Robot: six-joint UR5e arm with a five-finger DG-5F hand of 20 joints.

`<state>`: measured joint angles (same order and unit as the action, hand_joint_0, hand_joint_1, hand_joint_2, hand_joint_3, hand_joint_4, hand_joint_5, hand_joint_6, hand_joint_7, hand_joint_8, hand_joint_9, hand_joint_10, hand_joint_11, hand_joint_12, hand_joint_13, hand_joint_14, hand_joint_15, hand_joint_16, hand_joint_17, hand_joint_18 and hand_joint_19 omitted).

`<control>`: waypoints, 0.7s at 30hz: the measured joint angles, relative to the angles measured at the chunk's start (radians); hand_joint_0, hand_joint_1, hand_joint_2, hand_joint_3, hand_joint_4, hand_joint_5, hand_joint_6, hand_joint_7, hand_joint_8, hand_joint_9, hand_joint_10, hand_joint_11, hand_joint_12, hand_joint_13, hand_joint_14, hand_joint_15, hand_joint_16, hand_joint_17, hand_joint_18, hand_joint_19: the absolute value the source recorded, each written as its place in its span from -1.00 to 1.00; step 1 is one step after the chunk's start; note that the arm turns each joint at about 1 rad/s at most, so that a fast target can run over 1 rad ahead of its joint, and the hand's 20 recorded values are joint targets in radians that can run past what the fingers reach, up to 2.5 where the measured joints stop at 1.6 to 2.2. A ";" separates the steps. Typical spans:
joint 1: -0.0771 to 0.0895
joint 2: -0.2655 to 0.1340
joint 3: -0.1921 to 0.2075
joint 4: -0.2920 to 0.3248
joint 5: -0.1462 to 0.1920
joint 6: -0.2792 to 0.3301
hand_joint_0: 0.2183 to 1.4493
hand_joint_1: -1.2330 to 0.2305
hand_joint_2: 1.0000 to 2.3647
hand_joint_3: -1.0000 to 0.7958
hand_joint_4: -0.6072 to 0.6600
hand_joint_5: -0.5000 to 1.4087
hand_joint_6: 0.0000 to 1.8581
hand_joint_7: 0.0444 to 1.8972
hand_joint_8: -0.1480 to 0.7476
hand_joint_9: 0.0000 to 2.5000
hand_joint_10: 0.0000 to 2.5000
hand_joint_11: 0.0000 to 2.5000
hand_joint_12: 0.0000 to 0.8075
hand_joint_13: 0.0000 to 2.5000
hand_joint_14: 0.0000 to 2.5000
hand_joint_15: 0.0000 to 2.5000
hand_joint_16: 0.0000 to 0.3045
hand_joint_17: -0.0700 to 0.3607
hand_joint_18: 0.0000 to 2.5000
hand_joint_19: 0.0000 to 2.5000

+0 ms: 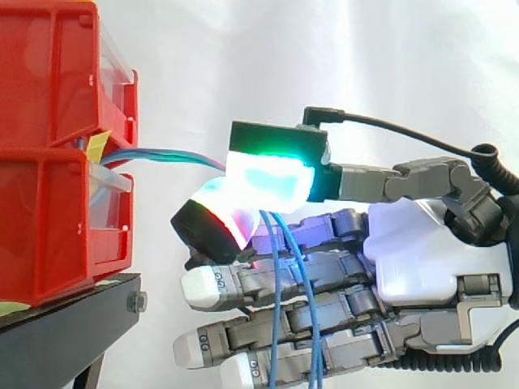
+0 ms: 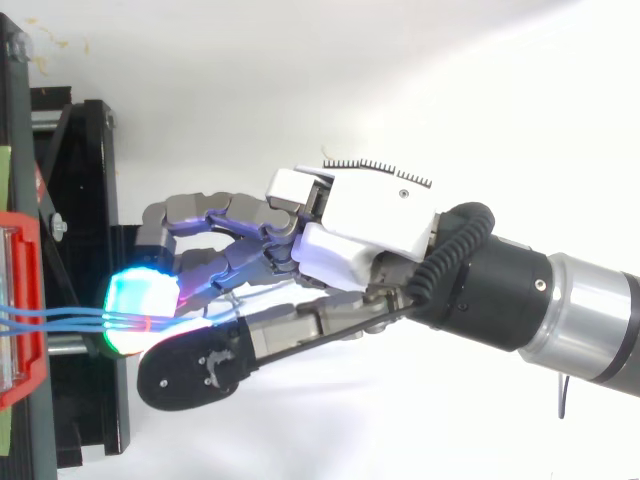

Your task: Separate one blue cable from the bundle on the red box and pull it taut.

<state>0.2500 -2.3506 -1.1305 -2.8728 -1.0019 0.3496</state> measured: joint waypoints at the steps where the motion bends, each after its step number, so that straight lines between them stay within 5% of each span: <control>1: 0.000 0.000 0.000 0.000 0.000 0.000 -0.29 -0.10 -0.98 -0.22 0.32 -0.57 -0.46 0.38 0.01 -0.38 -0.99 -0.75 -0.15 -0.69 -1.00 -0.92 -0.69 -0.19 -0.68 -0.74; 10: 0.000 0.000 0.000 0.000 -0.003 0.000 -0.44 -0.01 -1.00 -0.44 0.31 -0.57 -0.46 0.35 0.05 -0.38 -0.99 -0.74 -0.12 -0.69 -1.00 -0.91 -0.68 -0.17 -0.69 -0.74; 21: 0.000 0.000 0.000 0.000 -0.004 -0.001 -0.46 0.00 -1.00 -0.44 0.31 -0.57 -0.46 0.38 0.06 -0.38 -0.99 -0.75 -0.11 -0.69 -1.00 -0.91 -0.68 -0.16 -0.68 -0.74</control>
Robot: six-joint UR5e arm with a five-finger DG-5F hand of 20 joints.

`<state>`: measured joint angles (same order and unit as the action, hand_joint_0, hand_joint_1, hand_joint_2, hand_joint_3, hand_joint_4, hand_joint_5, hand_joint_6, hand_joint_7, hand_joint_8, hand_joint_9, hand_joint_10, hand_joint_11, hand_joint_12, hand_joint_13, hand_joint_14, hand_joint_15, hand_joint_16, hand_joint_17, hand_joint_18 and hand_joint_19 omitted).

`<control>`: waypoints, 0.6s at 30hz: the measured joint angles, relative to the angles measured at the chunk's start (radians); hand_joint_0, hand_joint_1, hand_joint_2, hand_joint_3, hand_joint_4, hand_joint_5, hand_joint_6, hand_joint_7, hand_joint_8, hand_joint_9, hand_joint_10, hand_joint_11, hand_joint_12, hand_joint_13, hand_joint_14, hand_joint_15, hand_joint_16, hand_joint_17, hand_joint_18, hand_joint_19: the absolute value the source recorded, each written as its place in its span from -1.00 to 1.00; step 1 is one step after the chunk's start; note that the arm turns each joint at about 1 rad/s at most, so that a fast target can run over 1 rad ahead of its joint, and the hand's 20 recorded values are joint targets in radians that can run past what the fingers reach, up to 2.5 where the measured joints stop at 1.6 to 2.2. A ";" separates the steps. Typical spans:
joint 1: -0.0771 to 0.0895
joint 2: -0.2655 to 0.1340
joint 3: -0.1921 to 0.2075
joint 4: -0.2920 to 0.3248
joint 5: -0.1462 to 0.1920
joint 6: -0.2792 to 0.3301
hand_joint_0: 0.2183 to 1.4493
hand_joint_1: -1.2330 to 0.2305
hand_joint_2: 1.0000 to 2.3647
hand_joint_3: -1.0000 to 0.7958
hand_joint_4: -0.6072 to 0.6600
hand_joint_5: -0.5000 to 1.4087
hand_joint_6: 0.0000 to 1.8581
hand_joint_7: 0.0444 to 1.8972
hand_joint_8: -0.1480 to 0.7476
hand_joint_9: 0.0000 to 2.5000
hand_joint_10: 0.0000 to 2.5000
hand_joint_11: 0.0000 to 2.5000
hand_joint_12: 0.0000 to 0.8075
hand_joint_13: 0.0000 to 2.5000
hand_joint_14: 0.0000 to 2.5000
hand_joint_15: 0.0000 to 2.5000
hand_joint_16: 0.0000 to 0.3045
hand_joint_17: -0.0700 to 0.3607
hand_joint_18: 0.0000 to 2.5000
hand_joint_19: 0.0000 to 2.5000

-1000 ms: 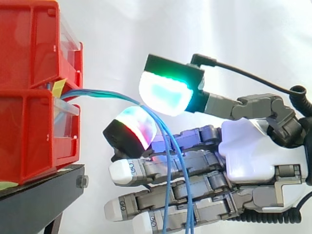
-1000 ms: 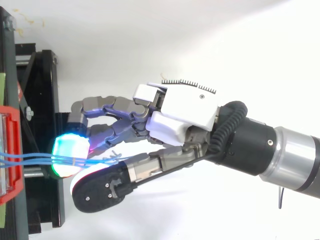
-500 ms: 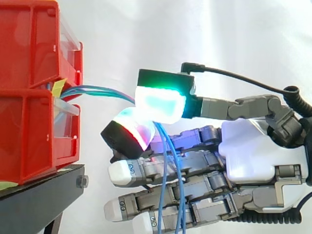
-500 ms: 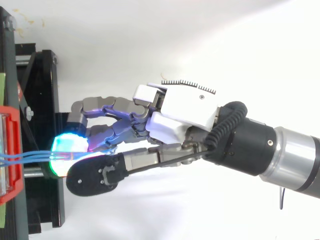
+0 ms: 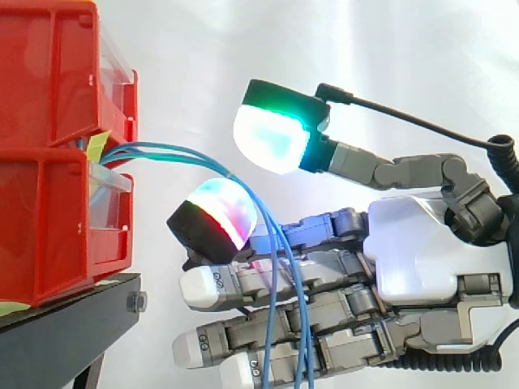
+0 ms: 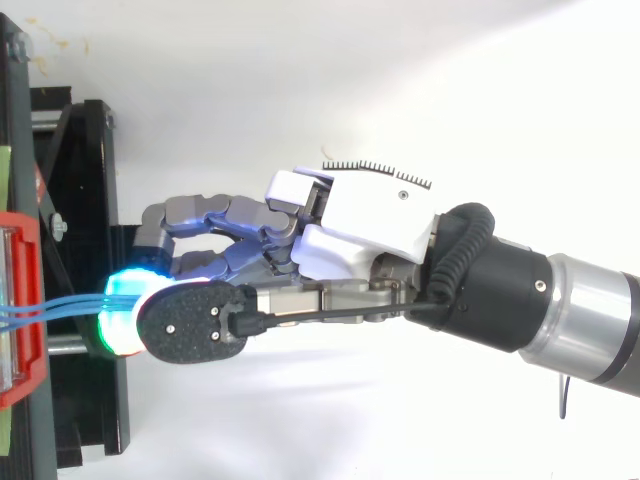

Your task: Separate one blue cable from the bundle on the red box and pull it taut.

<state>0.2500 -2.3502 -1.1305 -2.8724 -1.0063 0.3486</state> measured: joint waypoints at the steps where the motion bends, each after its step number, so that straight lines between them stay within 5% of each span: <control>1: 0.000 0.000 0.000 0.000 0.000 0.000 -0.43 0.00 -1.00 -0.44 0.30 -0.57 -0.46 0.39 0.05 -0.38 -0.99 -0.75 -0.12 -0.69 -1.00 -0.91 -0.68 -0.17 -0.68 -0.74; 18: 0.000 0.000 0.000 -0.001 -0.001 0.001 -0.20 -0.46 -0.98 -0.20 0.26 -0.58 -0.46 0.41 -0.02 -0.46 -0.99 -0.73 -0.15 -0.72 -1.00 -0.92 -0.69 -0.18 -0.69 -0.76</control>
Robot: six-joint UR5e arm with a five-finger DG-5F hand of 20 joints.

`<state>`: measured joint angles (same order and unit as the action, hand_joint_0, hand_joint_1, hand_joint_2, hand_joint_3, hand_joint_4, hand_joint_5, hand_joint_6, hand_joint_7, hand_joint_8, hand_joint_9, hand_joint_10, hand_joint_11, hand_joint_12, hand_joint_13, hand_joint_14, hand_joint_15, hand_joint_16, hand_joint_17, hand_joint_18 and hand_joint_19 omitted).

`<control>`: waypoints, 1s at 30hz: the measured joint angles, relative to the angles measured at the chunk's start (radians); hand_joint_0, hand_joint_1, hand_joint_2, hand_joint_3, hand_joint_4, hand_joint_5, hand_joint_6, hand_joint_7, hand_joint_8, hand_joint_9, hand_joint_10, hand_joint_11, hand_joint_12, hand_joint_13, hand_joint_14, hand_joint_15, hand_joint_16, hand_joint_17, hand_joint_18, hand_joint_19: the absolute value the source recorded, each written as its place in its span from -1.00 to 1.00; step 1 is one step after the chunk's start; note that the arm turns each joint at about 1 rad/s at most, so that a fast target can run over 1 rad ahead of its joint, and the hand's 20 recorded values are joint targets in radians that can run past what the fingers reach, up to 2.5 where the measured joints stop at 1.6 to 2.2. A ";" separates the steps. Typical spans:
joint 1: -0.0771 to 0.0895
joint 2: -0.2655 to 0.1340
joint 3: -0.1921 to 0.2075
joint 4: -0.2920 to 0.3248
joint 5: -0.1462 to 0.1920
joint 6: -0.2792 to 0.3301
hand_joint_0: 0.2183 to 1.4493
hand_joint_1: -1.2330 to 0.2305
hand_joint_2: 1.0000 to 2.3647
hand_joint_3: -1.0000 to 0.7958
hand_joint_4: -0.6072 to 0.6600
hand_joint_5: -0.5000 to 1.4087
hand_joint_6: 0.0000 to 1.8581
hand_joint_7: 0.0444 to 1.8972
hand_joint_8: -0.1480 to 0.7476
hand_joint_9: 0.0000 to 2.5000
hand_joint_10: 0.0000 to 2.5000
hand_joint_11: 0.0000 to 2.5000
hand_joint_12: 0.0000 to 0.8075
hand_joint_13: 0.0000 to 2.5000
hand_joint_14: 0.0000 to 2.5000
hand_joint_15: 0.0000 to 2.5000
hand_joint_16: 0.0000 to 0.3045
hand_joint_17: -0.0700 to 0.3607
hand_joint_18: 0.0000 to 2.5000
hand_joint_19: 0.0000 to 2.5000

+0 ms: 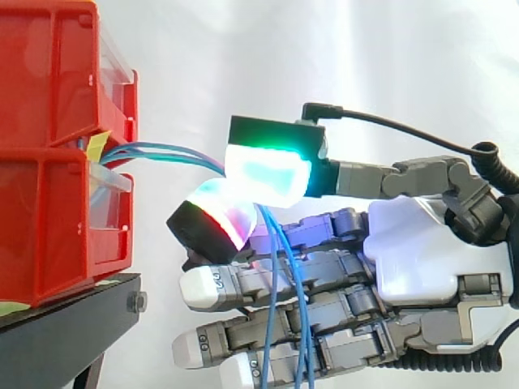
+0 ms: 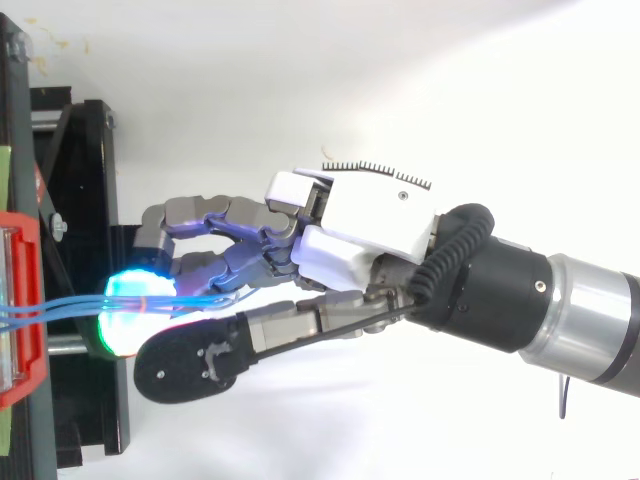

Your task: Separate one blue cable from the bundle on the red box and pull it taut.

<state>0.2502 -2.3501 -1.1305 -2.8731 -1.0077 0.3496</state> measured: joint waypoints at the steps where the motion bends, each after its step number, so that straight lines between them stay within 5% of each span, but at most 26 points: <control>1: 0.000 0.000 0.000 0.000 0.000 0.000 -0.20 -0.49 -0.98 -0.22 0.24 -0.58 -0.46 0.42 -0.04 -0.49 -0.99 -0.74 -0.15 -0.73 -1.00 -0.92 -0.69 -0.18 -0.70 -0.76; 5: 0.000 0.000 0.000 0.000 0.000 0.001 -0.38 -0.42 -1.00 -0.43 0.28 -0.58 -0.46 0.42 -0.03 -0.50 -0.99 -0.75 -0.16 -0.73 -1.00 -0.92 -0.69 -0.18 -0.71 -0.74; 11: 0.000 0.000 0.000 0.001 0.000 0.003 -0.48 0.04 -1.00 -0.44 0.31 -0.57 -0.46 0.41 0.04 -0.44 -0.99 -0.75 -0.11 -0.71 -1.00 -0.90 -0.67 -0.15 -0.69 -0.74; 15: 0.000 0.000 0.000 0.001 0.000 0.002 -0.47 0.13 -1.00 -0.44 0.30 -0.57 -0.46 0.41 0.04 -0.44 -0.99 -0.76 -0.11 -0.71 -1.00 -0.91 -0.67 -0.15 -0.70 -0.73; 30: -0.008 0.037 0.000 -0.001 0.000 -0.103 -0.31 -0.19 -0.99 -0.30 0.28 -0.57 -0.46 0.39 0.03 -0.43 -0.99 -0.75 -0.13 -0.70 -1.00 -0.91 -0.69 -0.17 -0.70 -0.73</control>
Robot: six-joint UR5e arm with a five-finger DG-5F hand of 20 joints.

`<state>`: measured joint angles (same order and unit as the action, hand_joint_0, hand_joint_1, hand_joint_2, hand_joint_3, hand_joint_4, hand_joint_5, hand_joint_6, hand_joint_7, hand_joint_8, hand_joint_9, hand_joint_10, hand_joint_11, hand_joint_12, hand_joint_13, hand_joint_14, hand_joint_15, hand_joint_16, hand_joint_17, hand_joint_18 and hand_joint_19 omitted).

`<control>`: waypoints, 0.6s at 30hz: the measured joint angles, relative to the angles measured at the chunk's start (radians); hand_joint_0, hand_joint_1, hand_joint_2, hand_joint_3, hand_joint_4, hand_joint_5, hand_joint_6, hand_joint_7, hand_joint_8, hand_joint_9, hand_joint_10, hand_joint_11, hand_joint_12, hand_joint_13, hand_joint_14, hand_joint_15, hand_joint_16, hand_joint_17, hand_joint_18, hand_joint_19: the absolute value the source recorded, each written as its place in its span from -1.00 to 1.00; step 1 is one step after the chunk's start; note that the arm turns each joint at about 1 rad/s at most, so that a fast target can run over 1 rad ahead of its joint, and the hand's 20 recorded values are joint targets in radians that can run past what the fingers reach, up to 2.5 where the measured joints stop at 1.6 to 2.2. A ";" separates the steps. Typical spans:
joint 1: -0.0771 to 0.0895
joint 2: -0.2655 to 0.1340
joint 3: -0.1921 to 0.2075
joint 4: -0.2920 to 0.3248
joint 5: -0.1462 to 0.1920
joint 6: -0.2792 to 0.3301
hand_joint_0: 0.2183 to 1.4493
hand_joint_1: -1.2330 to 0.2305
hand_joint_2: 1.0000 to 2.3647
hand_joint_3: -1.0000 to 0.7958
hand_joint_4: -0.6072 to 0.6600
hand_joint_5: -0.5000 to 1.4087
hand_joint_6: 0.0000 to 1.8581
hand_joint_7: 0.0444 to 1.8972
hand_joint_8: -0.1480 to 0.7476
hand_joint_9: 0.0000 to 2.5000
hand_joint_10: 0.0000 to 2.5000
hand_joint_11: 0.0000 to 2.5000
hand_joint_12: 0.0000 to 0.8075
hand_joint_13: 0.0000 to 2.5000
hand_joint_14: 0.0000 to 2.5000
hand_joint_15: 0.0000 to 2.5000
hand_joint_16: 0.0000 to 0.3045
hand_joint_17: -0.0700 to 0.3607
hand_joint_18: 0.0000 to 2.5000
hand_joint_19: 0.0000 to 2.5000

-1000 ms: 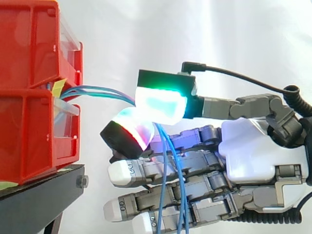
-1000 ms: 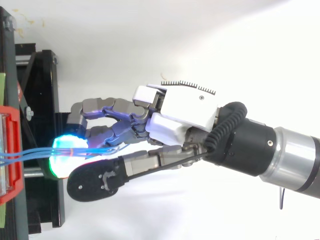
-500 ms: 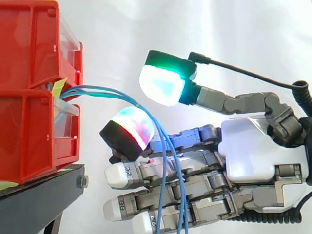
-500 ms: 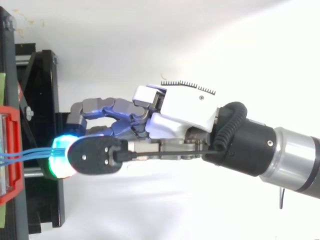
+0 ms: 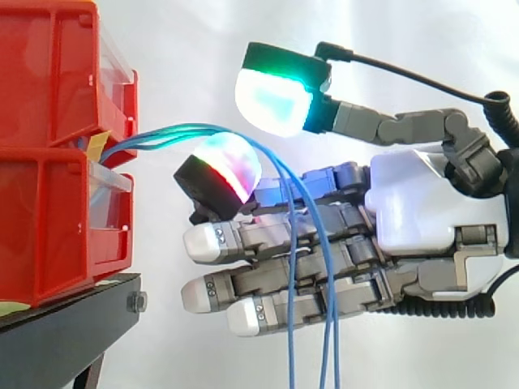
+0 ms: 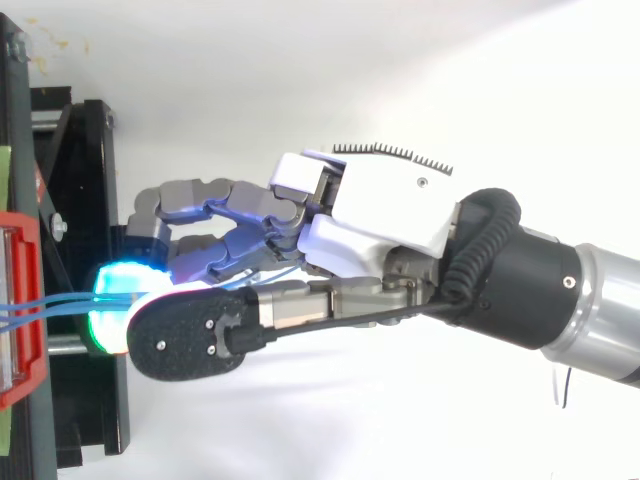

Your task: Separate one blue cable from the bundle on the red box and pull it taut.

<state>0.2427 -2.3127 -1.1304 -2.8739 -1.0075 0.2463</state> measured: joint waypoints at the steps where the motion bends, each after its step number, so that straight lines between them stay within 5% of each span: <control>1: -0.001 0.002 0.000 0.000 0.000 -0.008 -0.30 -0.19 -0.98 -0.29 0.28 -0.57 -0.46 0.39 0.02 -0.43 -0.99 -0.75 -0.13 -0.70 -1.00 -0.91 -0.69 -0.18 -0.70 -0.73; 7: -0.003 0.015 0.000 0.000 0.001 -0.049 -0.31 -0.14 -0.98 -0.18 0.27 -0.57 -0.46 0.39 0.02 -0.43 -0.99 -0.75 -0.14 -0.70 -1.00 -0.91 -0.69 -0.18 -0.70 -0.73; 13: -0.006 0.018 0.000 0.000 0.000 -0.078 -0.28 -0.36 -0.98 -0.09 0.29 -0.57 -0.46 0.37 0.01 -0.45 -0.99 -0.75 -0.12 -0.72 -1.00 -0.91 -0.68 -0.16 -0.72 -0.74; 18: -0.006 0.018 0.000 0.001 -0.001 -0.099 -0.45 -0.25 -0.99 -0.39 0.28 -0.58 -0.46 0.35 0.01 -0.46 -0.99 -0.75 -0.13 -0.73 -1.00 -0.91 -0.67 -0.16 -0.73 -0.73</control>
<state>0.2364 -2.2950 -1.1305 -2.8733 -1.0090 0.1471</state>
